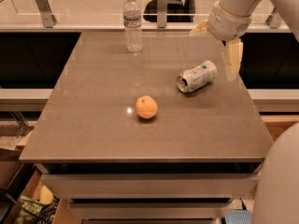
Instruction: Place 7up can upright
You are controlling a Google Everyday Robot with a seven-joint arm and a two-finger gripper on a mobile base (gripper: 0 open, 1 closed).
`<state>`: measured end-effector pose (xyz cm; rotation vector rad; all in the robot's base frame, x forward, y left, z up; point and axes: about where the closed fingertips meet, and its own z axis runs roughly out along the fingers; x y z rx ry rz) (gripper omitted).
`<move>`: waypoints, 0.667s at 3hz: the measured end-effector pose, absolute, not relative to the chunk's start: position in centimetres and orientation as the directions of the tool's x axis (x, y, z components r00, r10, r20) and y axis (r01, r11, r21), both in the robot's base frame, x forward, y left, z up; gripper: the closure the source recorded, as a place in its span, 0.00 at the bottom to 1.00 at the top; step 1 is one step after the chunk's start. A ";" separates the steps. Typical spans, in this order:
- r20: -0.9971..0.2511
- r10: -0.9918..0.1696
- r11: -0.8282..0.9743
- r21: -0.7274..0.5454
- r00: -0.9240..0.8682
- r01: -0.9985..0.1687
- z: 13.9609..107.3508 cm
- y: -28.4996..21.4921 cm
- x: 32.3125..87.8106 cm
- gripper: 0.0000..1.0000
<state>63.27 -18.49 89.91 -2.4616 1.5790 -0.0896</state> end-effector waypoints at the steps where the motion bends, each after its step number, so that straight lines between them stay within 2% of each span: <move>1: -0.070 -0.902 -0.400 -0.227 0.425 -0.888 89.3 -18.2 64.0 0.00; 2: -0.089 -0.897 -0.404 -0.230 0.433 -0.885 88.4 -17.8 65.1 0.00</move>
Offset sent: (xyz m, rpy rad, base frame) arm 0.0211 0.0048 -0.0230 0.0421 0.0299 0.0234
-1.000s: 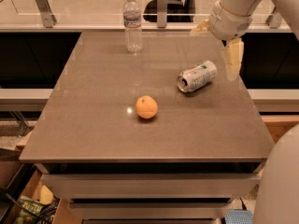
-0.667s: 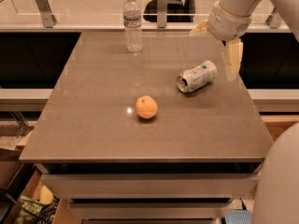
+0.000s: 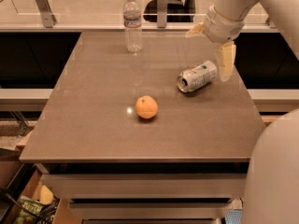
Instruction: Place 7up can upright
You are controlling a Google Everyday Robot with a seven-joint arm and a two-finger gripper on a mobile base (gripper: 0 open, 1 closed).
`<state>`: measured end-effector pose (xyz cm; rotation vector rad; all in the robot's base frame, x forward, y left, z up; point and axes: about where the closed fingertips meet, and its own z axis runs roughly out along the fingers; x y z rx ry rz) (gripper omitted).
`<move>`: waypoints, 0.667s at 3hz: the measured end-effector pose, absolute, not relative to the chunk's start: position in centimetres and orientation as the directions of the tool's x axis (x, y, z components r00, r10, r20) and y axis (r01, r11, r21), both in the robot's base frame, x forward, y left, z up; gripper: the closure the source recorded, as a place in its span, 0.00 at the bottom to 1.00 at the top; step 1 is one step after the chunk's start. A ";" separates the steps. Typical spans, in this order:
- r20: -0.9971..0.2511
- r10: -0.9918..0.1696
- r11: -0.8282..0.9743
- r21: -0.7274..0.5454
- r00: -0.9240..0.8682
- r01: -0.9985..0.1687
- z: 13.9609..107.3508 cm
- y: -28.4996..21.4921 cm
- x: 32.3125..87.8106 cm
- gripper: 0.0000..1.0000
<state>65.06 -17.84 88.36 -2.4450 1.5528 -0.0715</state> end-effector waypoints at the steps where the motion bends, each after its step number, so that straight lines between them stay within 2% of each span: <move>1: -0.089 -0.892 -0.418 -0.208 0.443 -0.884 87.3 -17.7 65.6 0.00; 2: -0.081 -0.890 -0.431 -0.167 0.448 -0.887 86.2 -18.0 65.5 0.00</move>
Offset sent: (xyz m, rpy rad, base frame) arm -0.0120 -0.0117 -0.0291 -0.0857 0.1438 0.0383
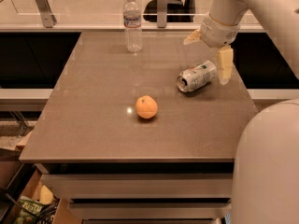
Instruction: Place 7up can upright
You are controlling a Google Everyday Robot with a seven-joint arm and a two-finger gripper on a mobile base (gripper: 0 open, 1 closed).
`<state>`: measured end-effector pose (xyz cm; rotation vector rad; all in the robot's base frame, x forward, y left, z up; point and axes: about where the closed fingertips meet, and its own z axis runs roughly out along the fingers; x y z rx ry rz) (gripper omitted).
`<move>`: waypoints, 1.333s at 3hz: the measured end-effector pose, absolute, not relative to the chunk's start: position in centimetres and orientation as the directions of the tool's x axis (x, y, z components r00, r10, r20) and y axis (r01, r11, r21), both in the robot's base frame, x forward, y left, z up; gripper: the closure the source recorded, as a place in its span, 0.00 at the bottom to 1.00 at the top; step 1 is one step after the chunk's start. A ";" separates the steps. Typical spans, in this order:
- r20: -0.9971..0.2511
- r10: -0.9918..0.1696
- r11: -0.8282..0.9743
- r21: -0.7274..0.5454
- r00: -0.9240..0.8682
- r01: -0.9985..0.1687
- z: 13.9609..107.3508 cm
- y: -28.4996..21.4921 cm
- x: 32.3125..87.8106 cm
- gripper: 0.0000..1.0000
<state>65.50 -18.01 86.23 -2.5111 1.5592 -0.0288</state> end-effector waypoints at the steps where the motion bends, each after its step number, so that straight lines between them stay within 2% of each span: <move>1: -0.080 -0.887 -0.441 -0.151 0.456 -0.885 85.4 -17.9 65.2 0.00; 2: -0.089 -0.886 -0.442 -0.136 0.455 -0.887 84.4 -17.9 64.6 0.00; 3: -0.095 -0.879 -0.456 -0.127 0.468 -0.881 83.8 -17.7 63.7 0.17; 4: -0.106 -0.867 -0.475 -0.114 0.486 -0.872 83.4 -17.2 62.9 0.41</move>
Offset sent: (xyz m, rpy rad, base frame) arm -0.0320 -0.0044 -0.0253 -0.0178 0.0931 0.0158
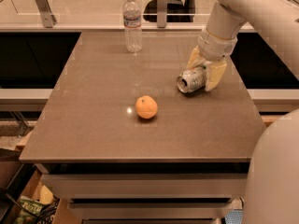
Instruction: Place 7up can upright
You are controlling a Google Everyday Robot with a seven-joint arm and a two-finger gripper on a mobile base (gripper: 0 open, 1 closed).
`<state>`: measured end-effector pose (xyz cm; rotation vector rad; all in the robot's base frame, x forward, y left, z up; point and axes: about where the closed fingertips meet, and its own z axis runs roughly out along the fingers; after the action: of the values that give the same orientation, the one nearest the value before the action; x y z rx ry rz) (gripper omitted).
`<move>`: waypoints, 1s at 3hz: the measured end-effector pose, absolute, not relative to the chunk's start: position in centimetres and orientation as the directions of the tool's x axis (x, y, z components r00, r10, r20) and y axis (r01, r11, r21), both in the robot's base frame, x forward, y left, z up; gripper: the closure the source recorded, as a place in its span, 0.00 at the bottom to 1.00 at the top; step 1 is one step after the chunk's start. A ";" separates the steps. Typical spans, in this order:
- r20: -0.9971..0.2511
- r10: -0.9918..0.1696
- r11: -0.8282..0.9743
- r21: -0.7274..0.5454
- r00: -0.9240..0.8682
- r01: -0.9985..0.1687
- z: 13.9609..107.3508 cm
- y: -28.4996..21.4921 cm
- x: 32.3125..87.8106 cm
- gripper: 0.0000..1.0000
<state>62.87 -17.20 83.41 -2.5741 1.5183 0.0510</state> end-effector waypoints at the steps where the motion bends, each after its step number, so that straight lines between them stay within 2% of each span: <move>1: -0.105 -0.867 -0.474 -0.124 0.486 -0.872 83.2 -17.0 63.3 0.64; 2: -0.104 -0.867 -0.473 -0.133 0.487 -0.871 82.9 -16.9 63.6 0.86; 3: -0.104 -0.867 -0.472 -0.137 0.487 -0.871 82.8 -16.8 63.8 1.00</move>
Offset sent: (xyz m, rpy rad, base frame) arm 0.0037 0.0015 -0.0022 0.0035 -0.0091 -0.0011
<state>63.81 -16.78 82.84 -2.5573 1.5092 0.0293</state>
